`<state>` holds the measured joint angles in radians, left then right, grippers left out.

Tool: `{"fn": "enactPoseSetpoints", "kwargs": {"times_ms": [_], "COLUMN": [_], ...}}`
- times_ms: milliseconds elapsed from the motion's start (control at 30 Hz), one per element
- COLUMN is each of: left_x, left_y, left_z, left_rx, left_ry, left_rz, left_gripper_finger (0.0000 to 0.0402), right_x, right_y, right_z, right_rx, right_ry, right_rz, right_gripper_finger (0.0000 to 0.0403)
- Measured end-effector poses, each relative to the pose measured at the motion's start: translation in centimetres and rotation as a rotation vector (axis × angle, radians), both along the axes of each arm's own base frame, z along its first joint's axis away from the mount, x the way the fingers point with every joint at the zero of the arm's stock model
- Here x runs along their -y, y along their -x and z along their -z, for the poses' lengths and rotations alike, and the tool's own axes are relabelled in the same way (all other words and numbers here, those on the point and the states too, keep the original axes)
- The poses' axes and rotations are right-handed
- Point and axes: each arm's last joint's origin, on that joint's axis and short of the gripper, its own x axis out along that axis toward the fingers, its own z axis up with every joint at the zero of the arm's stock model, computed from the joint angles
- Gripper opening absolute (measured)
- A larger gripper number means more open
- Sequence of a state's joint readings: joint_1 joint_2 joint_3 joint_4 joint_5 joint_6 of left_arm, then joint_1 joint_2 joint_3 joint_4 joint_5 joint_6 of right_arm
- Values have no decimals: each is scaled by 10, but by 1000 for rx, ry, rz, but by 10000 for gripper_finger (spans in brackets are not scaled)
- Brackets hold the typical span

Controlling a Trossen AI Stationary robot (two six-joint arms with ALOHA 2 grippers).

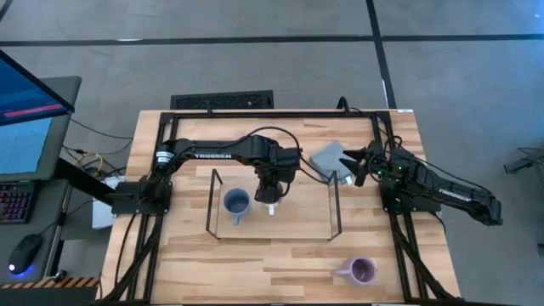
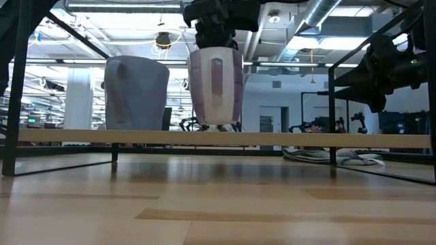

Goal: Stack small to large cups/mugs on shelf
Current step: Put the left purple mug on the shelf

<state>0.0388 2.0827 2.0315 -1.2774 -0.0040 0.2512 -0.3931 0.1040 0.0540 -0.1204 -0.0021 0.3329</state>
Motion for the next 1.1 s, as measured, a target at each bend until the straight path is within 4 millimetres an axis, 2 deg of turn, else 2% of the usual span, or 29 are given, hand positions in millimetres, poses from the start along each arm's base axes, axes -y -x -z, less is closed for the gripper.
{"fn": "enactPoseSetpoints", "kwargs": {"times_ms": [433,1100], "left_x": [22,29], "left_y": [-7,-13], "left_z": [22,21], "left_rx": [-62,-4], "left_ry": [17,18], "left_rz": [101,182], "left_gripper_finger": [2,9], "right_x": [0,0], "right_y": [0,0], "right_z": [0,0], "right_rx": [3,1], "right_ry": [-6,-5], "right_rz": [1,1], "right_gripper_finger": [230,230]}}
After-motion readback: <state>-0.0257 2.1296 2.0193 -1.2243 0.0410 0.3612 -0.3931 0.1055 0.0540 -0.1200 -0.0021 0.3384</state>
